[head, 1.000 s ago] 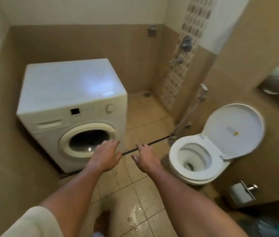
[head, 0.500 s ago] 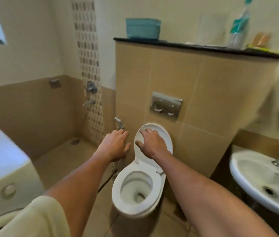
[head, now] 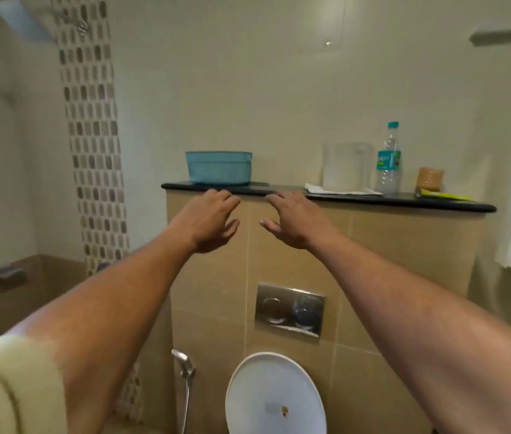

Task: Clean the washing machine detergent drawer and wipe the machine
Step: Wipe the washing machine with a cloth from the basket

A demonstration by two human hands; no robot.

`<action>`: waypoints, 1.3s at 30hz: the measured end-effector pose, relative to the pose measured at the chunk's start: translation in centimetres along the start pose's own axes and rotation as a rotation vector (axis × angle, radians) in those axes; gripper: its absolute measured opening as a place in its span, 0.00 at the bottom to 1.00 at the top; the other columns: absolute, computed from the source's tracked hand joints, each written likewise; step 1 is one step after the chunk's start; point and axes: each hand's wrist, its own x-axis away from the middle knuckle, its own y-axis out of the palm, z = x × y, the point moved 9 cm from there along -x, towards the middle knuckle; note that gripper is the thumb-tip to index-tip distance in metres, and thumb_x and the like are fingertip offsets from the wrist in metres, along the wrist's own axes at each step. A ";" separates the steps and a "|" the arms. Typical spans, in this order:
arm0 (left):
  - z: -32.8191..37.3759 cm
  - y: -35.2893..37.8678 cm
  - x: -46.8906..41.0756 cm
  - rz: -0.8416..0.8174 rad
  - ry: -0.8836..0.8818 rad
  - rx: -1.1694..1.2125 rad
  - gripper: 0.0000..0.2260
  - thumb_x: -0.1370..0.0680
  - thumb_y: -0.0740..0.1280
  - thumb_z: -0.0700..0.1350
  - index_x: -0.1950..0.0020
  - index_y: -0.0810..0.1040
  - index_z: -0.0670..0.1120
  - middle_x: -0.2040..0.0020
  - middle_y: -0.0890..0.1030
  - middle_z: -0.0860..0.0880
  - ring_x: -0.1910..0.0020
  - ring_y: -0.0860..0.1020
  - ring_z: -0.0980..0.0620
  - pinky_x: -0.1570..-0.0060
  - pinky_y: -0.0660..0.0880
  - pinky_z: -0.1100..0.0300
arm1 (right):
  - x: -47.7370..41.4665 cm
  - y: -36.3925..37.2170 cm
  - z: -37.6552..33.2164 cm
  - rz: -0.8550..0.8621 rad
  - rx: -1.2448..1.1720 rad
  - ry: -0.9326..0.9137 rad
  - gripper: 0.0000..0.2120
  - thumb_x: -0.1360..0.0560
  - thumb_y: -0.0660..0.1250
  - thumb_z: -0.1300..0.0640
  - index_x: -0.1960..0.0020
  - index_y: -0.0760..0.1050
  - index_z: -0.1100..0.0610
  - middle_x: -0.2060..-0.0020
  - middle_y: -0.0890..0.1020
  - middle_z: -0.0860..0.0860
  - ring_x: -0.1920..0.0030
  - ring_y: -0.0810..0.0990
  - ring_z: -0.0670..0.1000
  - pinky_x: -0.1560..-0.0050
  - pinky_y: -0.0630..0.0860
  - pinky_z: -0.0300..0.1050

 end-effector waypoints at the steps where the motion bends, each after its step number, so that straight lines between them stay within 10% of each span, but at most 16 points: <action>1: -1.6 -0.5 -1.4 0.031 0.008 -0.015 0.19 0.19 0.61 0.54 0.32 0.73 0.45 0.38 0.78 0.45 0.41 0.76 0.45 0.41 0.76 0.47 | -2.0 -0.1 -0.2 0.014 0.022 -0.019 0.27 0.21 0.62 0.42 0.26 0.66 0.53 0.30 0.73 0.53 0.32 0.70 0.56 0.33 0.70 0.54; 25: -27.2 10.8 -22.3 -0.048 -0.315 0.035 0.30 0.17 0.52 0.64 0.24 0.68 0.45 0.25 0.70 0.45 0.28 0.68 0.44 0.29 0.66 0.48 | -31.5 8.4 11.6 0.169 -0.190 0.012 0.32 0.24 0.60 0.33 0.26 0.64 0.48 0.39 0.79 0.52 0.41 0.77 0.54 0.45 0.74 0.51; 32: -31.1 17.2 -22.4 0.045 -0.833 0.459 0.37 0.17 0.45 0.66 0.20 0.57 0.38 0.23 0.66 0.35 0.27 0.68 0.35 0.29 0.66 0.44 | -33.7 11.1 11.4 0.186 -0.346 0.087 0.34 0.24 0.54 0.29 0.28 0.68 0.50 0.42 0.82 0.56 0.43 0.80 0.57 0.45 0.75 0.52; 39: -31.3 20.1 -21.5 0.095 -1.027 1.115 0.19 0.19 0.54 0.51 0.38 0.74 0.39 0.41 0.79 0.38 0.44 0.79 0.39 0.53 0.72 0.52 | -33.7 12.6 10.0 0.167 -0.573 0.094 0.25 0.18 0.54 0.40 0.43 0.79 0.58 0.47 0.82 0.56 0.49 0.78 0.56 0.52 0.71 0.48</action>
